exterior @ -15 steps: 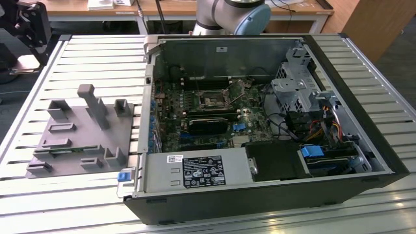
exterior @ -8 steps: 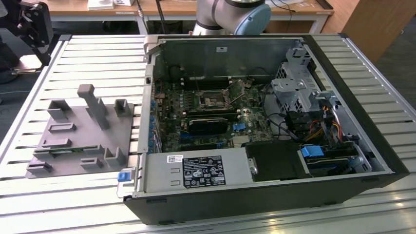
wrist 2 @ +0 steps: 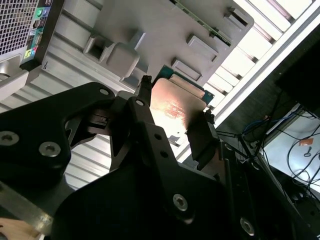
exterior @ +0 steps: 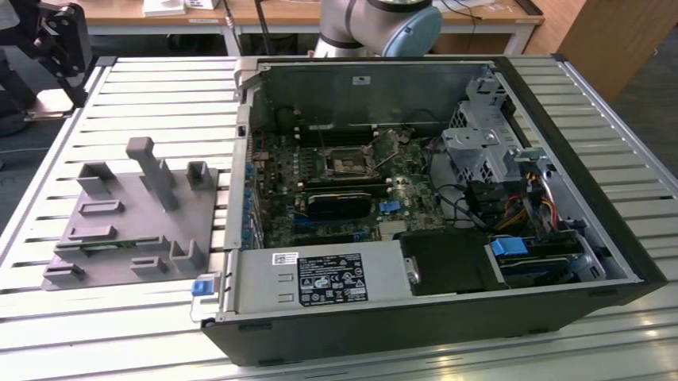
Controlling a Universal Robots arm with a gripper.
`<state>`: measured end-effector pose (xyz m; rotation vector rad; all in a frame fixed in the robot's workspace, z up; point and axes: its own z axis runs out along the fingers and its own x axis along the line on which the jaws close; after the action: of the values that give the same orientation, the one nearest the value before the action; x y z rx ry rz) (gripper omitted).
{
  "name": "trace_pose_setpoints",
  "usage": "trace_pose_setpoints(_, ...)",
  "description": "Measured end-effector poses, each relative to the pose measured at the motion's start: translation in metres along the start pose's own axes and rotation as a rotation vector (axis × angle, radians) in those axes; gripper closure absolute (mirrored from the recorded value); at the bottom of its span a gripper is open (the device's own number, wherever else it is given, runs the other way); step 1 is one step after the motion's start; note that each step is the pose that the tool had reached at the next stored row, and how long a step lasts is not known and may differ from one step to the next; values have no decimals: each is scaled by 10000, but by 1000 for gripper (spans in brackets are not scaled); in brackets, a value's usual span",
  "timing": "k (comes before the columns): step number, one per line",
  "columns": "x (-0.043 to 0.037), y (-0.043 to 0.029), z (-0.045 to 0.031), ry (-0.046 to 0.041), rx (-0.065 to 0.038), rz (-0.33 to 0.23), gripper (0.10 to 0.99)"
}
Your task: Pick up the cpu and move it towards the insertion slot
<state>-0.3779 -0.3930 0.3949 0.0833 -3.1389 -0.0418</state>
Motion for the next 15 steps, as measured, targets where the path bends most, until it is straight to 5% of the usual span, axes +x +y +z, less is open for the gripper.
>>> trace_pose_setpoints(15,-88,-5,0,4,0,1,545)
